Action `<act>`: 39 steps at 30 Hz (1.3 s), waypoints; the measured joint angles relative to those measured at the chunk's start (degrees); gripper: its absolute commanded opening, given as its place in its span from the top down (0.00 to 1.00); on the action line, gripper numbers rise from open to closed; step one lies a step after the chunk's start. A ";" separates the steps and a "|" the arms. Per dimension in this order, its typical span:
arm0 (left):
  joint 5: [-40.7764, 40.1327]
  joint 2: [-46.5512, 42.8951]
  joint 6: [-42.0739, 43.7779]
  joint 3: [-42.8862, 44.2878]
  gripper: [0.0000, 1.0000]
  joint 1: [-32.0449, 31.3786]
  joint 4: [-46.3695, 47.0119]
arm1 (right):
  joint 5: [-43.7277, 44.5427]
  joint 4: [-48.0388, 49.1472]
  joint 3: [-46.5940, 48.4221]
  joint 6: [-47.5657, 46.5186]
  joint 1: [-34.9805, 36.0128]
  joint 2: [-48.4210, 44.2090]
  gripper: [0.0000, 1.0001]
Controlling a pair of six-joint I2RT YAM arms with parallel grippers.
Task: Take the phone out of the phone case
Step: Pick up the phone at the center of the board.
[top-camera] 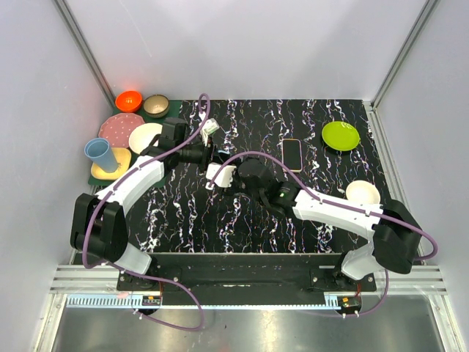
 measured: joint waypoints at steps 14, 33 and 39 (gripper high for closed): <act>-0.39 0.02 1.05 0.50 0.63 -0.04 -0.09 | 0.76 0.70 0.00 -0.70 0.17 0.24 1.00; -0.94 0.44 1.64 1.60 0.67 -0.44 -1.92 | 1.42 0.94 -0.02 -2.03 1.03 0.96 1.00; -0.98 0.46 1.92 1.62 0.80 -0.79 -2.47 | 1.75 0.98 -0.33 -2.56 1.11 1.14 1.00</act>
